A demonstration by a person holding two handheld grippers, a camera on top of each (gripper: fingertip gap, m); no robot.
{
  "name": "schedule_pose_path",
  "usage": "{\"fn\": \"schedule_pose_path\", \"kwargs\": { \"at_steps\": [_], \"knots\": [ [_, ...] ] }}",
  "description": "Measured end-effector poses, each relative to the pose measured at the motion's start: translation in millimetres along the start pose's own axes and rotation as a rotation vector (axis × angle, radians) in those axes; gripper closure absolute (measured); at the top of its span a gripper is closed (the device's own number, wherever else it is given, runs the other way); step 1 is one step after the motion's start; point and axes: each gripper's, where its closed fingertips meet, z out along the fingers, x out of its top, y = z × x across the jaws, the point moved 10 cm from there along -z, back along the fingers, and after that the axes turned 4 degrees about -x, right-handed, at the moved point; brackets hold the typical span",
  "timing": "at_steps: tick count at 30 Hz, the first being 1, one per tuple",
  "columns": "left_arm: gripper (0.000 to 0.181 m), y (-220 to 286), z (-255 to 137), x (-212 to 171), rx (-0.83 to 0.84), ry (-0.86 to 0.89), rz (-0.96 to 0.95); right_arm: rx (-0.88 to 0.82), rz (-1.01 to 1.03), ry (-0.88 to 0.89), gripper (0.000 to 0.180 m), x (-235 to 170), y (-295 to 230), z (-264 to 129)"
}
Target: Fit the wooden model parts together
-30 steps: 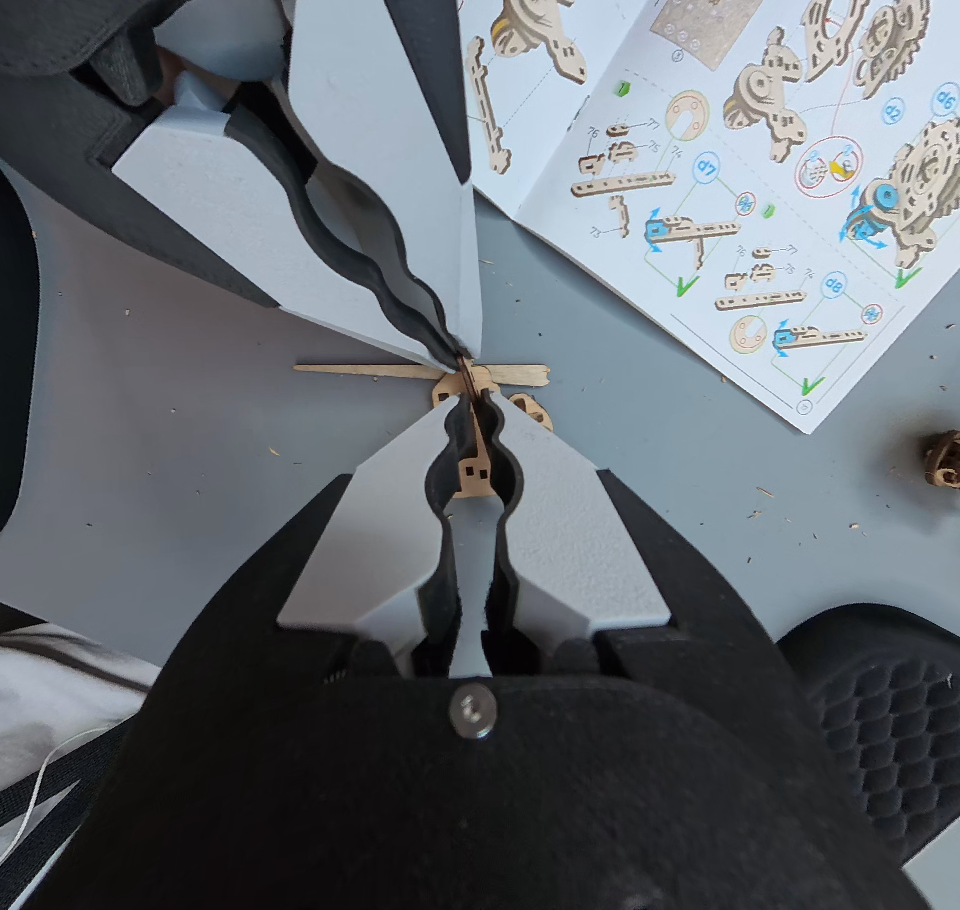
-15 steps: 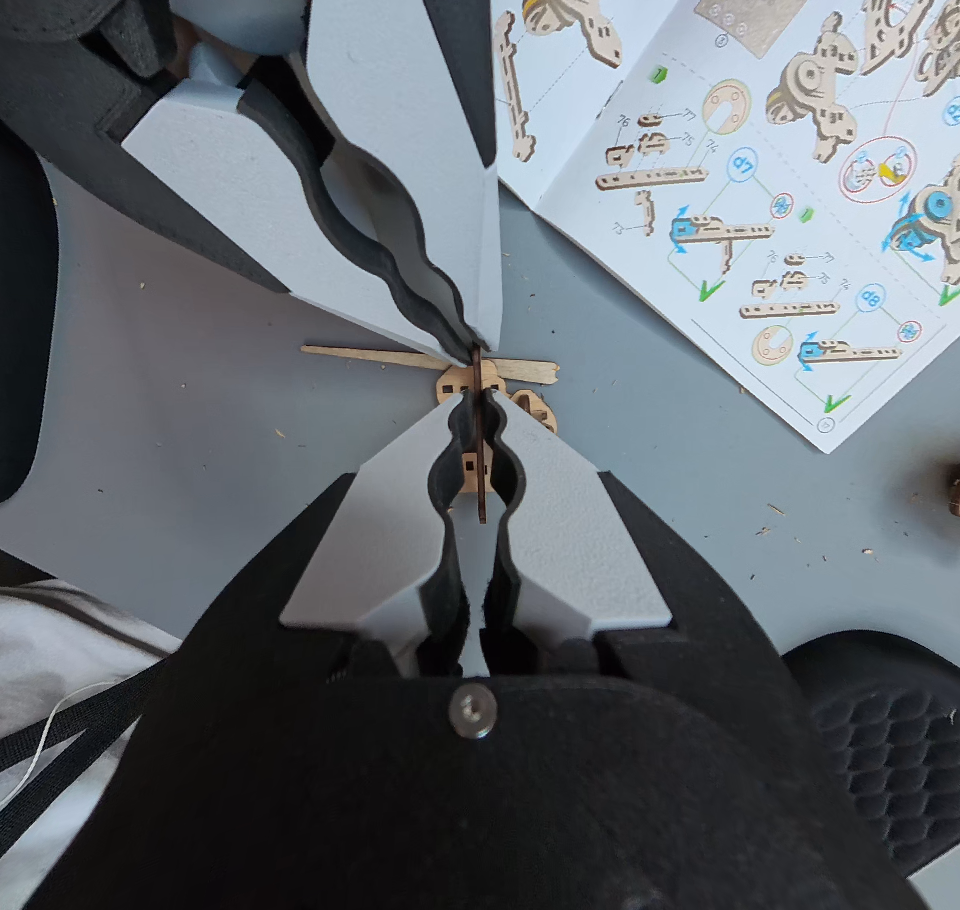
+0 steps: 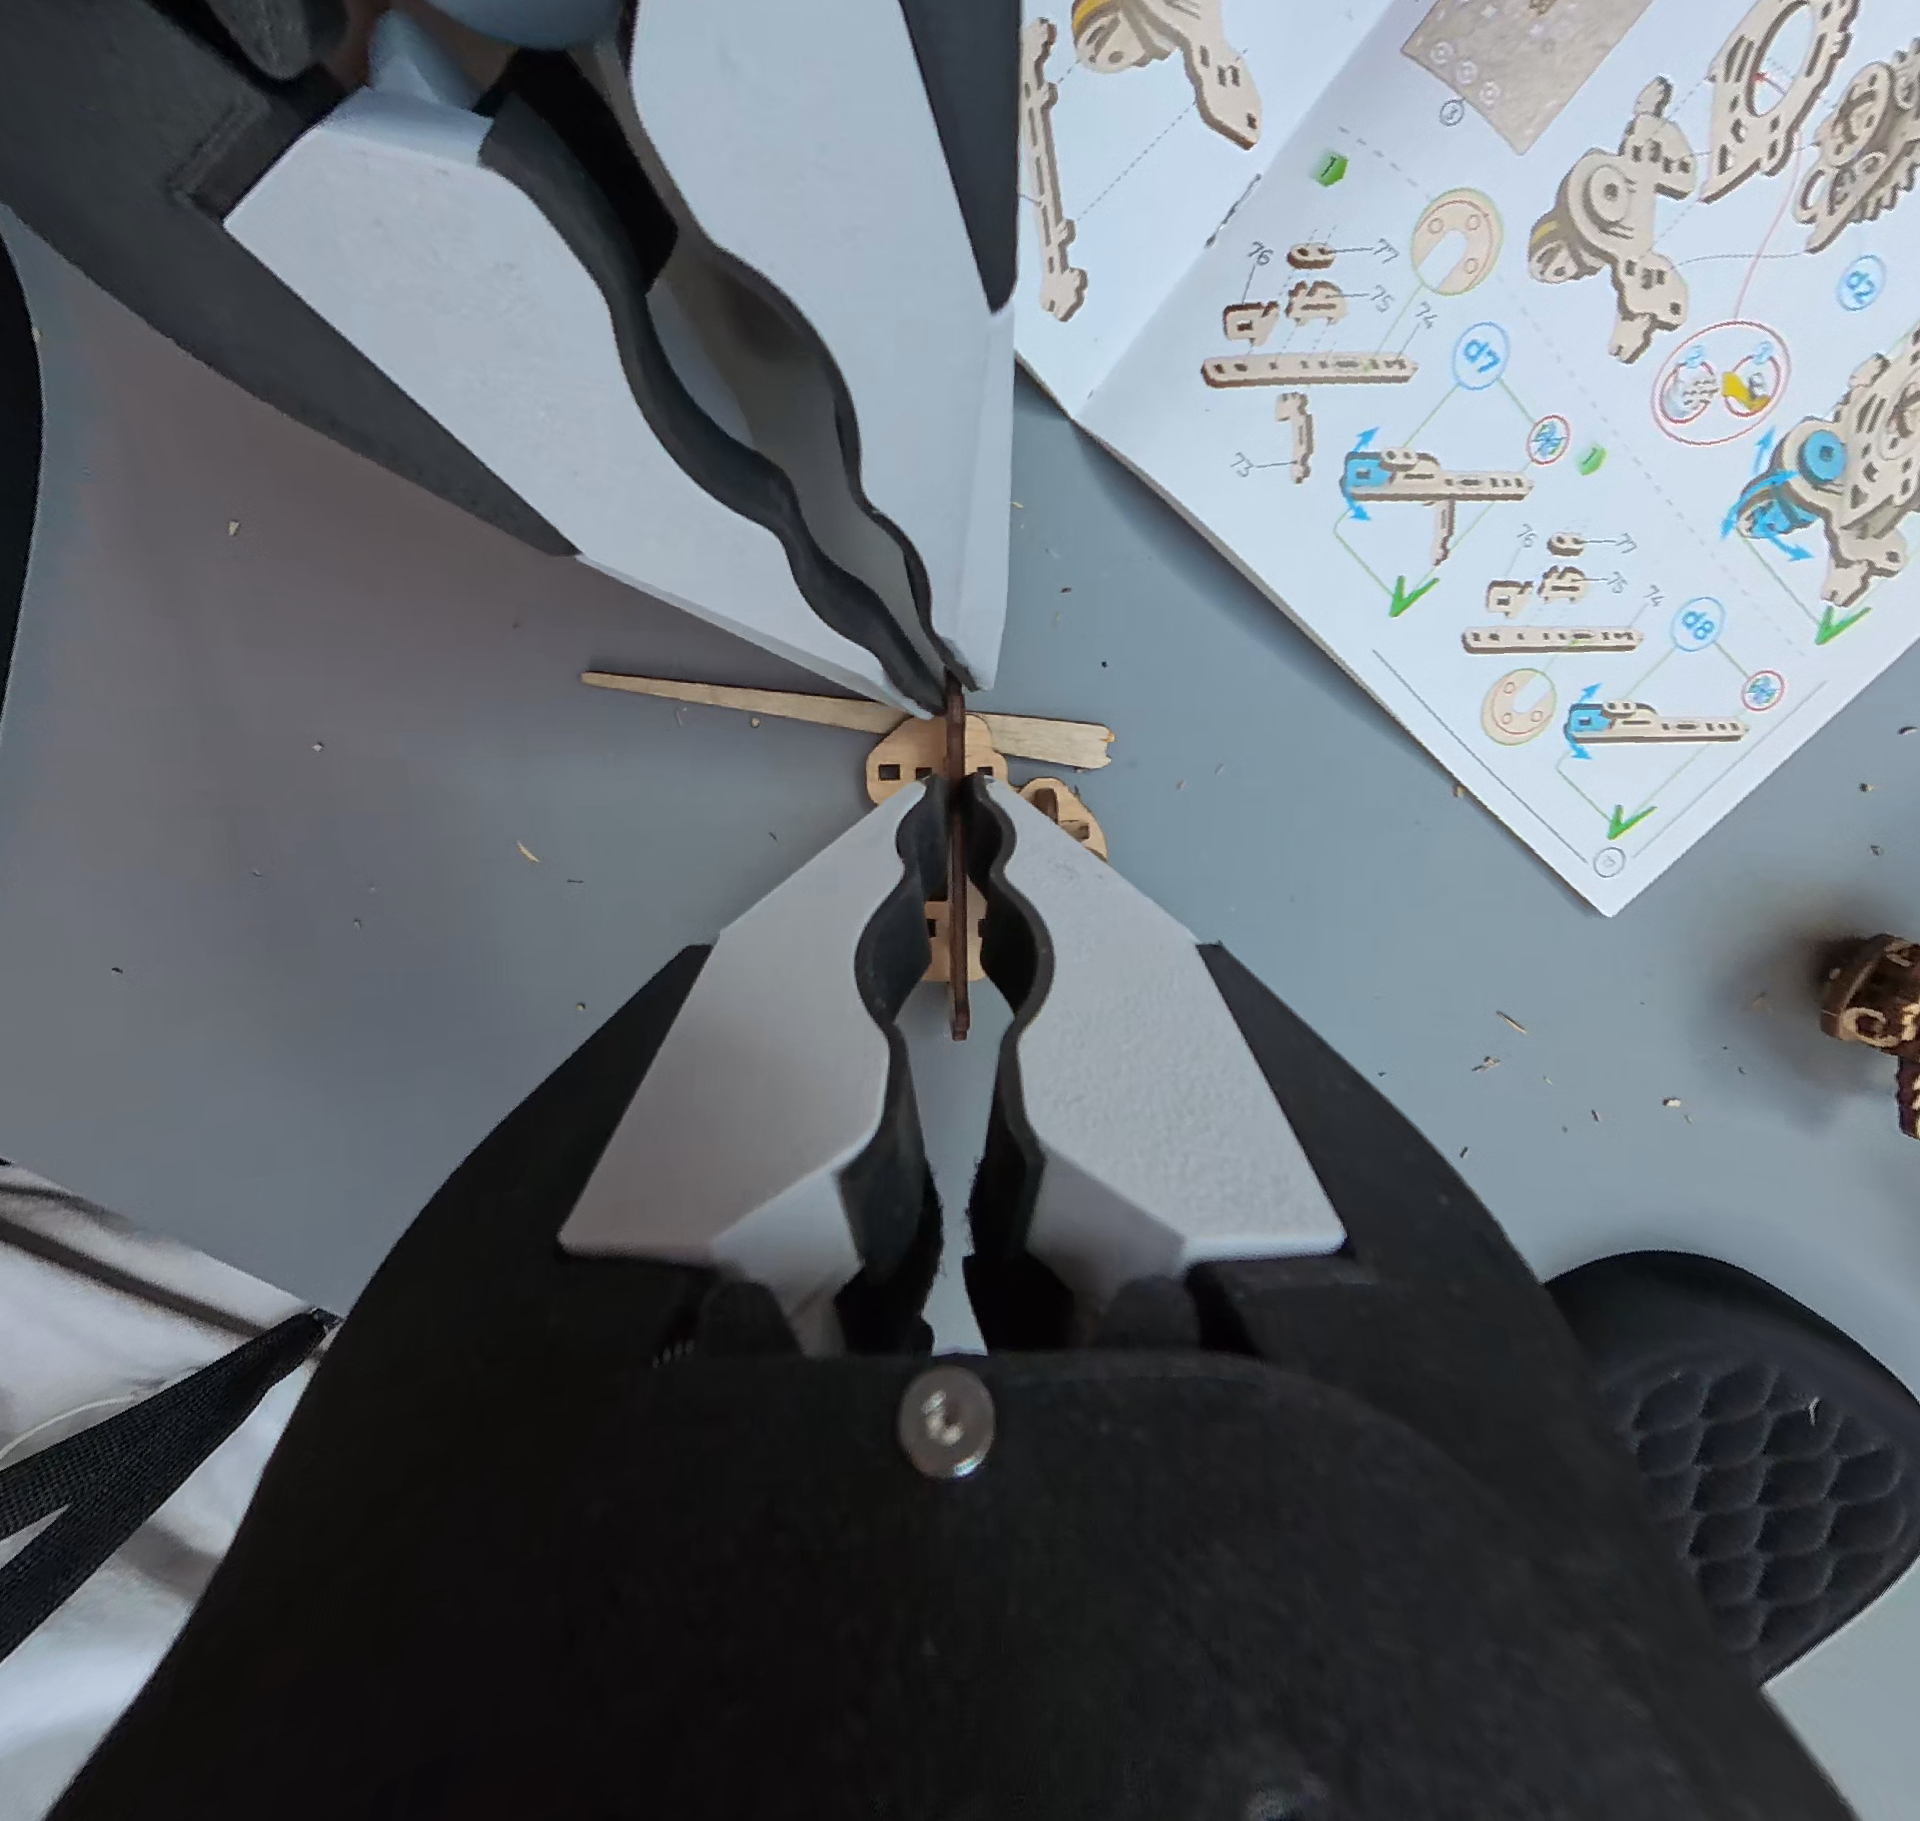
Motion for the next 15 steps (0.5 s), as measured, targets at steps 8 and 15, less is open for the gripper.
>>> {"fn": "schedule_pose_path", "kwargs": {
  "at_steps": [8, 15],
  "knots": [
    [0.178, 2, -1, -1, 0.016, 0.003, 0.027, -0.073, -0.081, -0.053, 0.177, 5, -8, 1],
    [0.178, 2, -1, -2, 0.014, 0.004, 0.017, 0.032, 0.007, -0.05, 0.176, 4, 2, 1]
  ]
}}
